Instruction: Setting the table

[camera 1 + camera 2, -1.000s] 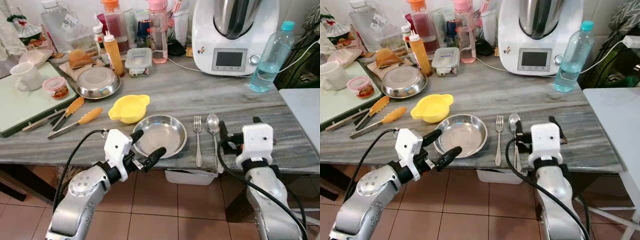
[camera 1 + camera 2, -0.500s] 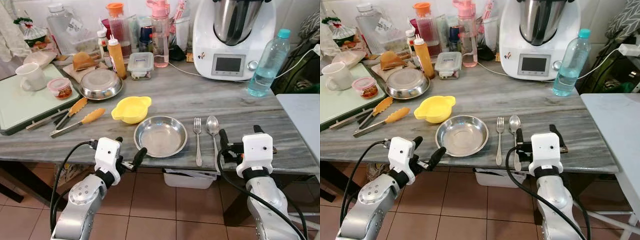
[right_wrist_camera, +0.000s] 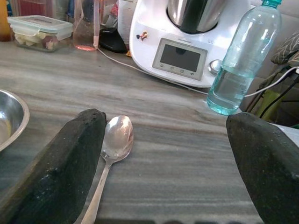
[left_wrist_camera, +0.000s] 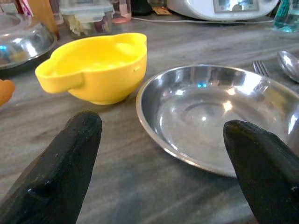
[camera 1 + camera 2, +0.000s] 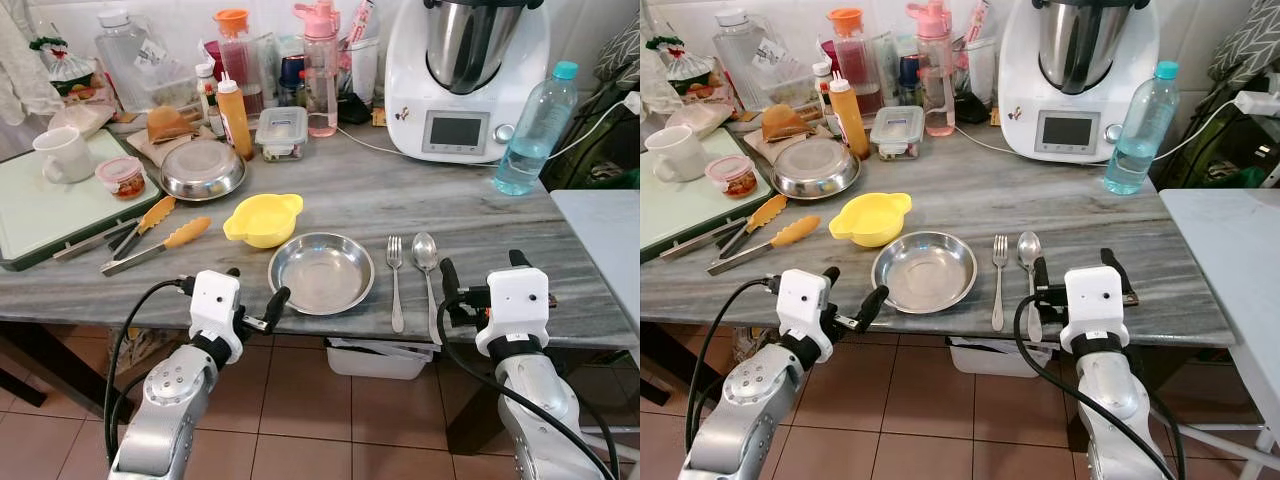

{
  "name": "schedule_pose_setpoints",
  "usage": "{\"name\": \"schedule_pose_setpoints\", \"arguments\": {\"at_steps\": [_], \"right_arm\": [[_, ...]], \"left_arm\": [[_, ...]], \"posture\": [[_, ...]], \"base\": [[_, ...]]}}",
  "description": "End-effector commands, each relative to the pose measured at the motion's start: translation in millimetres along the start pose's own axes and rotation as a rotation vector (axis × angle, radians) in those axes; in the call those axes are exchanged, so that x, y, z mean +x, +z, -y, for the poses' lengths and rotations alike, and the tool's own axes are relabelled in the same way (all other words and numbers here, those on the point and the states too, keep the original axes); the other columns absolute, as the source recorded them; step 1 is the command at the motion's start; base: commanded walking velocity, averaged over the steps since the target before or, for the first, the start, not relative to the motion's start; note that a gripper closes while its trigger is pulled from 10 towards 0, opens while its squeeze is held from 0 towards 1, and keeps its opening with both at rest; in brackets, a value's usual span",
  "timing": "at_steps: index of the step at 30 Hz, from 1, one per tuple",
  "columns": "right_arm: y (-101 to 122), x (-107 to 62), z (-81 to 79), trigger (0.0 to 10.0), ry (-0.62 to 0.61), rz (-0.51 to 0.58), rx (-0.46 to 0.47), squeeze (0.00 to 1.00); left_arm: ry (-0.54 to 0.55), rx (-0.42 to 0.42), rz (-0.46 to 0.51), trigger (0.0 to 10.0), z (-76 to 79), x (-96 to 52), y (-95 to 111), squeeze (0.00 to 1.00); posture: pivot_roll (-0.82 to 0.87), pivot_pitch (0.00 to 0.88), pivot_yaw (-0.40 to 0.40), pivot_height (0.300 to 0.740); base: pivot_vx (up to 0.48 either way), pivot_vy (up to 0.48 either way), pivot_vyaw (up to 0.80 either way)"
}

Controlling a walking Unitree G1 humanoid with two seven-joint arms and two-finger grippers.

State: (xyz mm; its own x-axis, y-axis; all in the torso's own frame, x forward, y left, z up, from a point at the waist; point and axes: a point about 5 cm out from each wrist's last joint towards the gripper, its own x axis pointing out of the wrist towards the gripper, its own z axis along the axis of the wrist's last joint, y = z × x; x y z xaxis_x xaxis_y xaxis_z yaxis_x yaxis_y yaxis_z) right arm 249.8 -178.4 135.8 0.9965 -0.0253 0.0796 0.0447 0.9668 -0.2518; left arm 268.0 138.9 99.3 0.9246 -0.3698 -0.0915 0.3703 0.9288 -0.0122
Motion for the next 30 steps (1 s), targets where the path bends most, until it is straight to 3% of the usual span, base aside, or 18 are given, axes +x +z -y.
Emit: {"name": "schedule_pose_setpoints", "arguments": {"at_steps": [1, 10, 30], "right_arm": [[2.0, -0.9, 0.6, 10.0, 0.008, 0.011, 0.001, 0.59], [1.8, 4.2, 7.3, 10.0, -0.014, 0.000, 0.011, 0.59], [-0.2, 6.0, 5.0, 10.0, -0.020, -0.013, 0.021, 0.59]], "left_arm": [[-0.005, 0.006, -0.004, 10.0, -0.3, 3.0, 0.9, 0.00], [-0.013, 0.007, -0.011, 10.0, 3.7, 5.4, 0.3, 0.00], [-0.043, 0.015, -0.017, 10.0, 5.3, 9.9, 1.3, 0.00]], "posture": [[-0.09, 0.000, 0.058, 0.740], [-0.09, 0.000, 0.060, 0.740], [-0.09, 0.000, 0.069, 0.740]], "base": [[-0.247, 0.000, 0.00], [-0.257, 0.000, 0.00], [-0.300, 0.000, 0.00]]}}
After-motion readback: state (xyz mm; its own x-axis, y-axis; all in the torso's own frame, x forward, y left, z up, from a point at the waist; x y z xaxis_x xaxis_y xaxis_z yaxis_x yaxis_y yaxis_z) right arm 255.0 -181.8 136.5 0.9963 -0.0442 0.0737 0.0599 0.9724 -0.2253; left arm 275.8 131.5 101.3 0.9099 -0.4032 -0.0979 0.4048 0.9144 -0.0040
